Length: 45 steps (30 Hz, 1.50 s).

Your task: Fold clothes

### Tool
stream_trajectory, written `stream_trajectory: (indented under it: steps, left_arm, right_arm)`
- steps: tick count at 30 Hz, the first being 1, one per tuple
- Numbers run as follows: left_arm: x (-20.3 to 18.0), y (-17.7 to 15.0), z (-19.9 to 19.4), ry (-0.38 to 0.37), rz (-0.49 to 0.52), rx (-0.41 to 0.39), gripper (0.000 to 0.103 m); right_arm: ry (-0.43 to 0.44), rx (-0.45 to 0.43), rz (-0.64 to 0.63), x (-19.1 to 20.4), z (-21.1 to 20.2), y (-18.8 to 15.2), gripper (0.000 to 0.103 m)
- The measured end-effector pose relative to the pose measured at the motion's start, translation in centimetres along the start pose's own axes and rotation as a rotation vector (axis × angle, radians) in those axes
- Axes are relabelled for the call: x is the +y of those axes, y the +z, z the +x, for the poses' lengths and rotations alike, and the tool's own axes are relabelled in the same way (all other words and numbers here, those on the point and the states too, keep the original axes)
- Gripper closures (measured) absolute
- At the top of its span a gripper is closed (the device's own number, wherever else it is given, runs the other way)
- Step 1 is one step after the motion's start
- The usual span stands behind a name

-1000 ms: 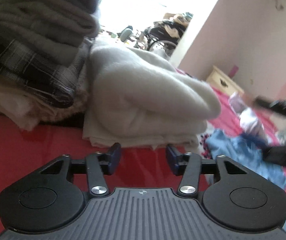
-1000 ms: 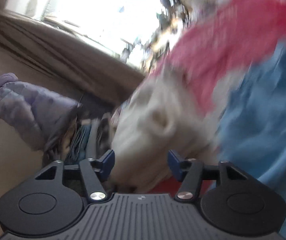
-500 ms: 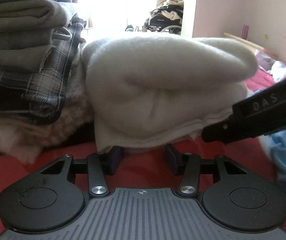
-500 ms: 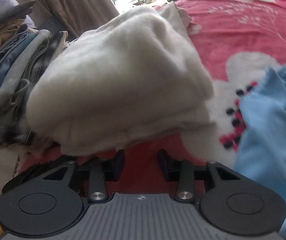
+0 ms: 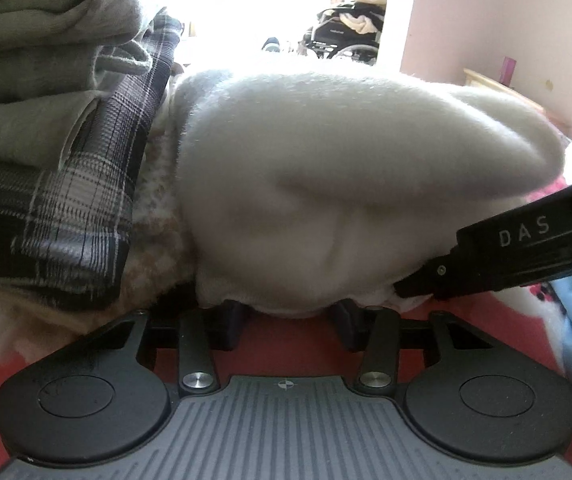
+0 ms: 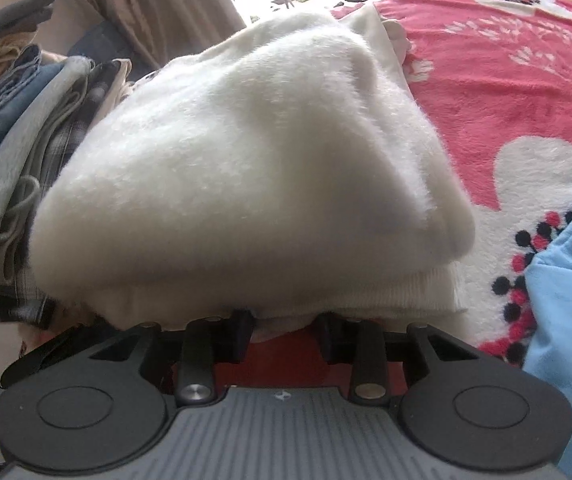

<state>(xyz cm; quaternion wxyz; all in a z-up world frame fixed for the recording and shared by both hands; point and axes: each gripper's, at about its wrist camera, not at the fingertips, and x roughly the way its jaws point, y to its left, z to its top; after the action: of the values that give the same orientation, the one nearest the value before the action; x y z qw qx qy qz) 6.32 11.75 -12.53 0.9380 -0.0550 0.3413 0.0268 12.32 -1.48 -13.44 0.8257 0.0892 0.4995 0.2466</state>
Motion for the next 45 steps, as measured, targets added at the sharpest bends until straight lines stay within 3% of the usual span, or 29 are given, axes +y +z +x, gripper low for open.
stream_trajectory:
  steps: [9, 16, 20, 22, 24, 27, 30, 32, 34, 35, 39, 43, 45]
  left_arm:
    - [0.6, 0.8, 1.3, 0.033, -0.013, -0.016, 0.058]
    - [1.3, 0.7, 0.7, 0.008, -0.016, 0.014, 0.06]
    - [1.7, -0.4, -1.3, -0.035, 0.01, 0.031, 0.059]
    - [2.0, -0.8, -3.1, -0.075, 0.016, 0.026, 0.059]
    - [2.2, -0.9, -5.6, -0.127, 0.022, -0.024, 0.059]
    - [2.0, 0.6, -8.6, -0.189, 0.038, -0.164, 0.055]
    - [1.6, 3.5, -8.7, -0.196, 0.035, -0.281, 0.048]
    - [1.2, 4.5, -6.6, -0.136, 0.049, -0.262, 0.048]
    - [-0.4, 3.8, -5.9, -0.064, 0.159, -0.27, 0.048]
    - [-1.2, 3.4, -5.6, -0.028, 0.216, -0.275, 0.048]
    - [-2.1, 1.8, -8.3, -0.051, 0.306, -0.328, 0.047]
    - [-2.5, 0.1, -11.4, -0.104, 0.31, -0.336, 0.046]
    - [-2.9, 0.3, -11.5, -0.172, 0.282, -0.301, 0.046]
  right_arm:
    - [0.001, -0.002, 0.027, 0.3, 1.6, 2.3, 0.07]
    - [0.003, 0.02, 0.02, 0.5, 1.4, 2.2, 0.069]
    - [0.027, 0.031, -0.008, 0.6, -0.8, 0.9, 0.068]
    - [0.045, -0.008, -0.04, 0.8, -3.6, 0.4, 0.068]
    - [0.07, -0.062, -0.077, 1.2, -6.6, 0.1, 0.068]
    - [0.098, -0.231, -0.131, 2.1, -10.7, 1.6, 0.069]
    - [0.086, -0.36, -0.169, 3.0, -11.8, 3.9, 0.07]
    - [0.052, -0.279, -0.169, 2.7, -8.5, 4.9, 0.07]
    - [0.01, -0.165, -0.154, 1.9, -4.5, 4.8, 0.073]
    - [0.013, -0.169, -0.141, 1.5, -4.2, 4.3, 0.073]
    - [0.099, -0.273, -0.079, -0.3, -10.4, 2.8, 0.071]
    - [0.076, -0.325, -0.039, -3.4, -17.6, 0.2, 0.068]
    - [0.069, -0.315, -0.01, -5.1, -21.4, -1.3, 0.068]
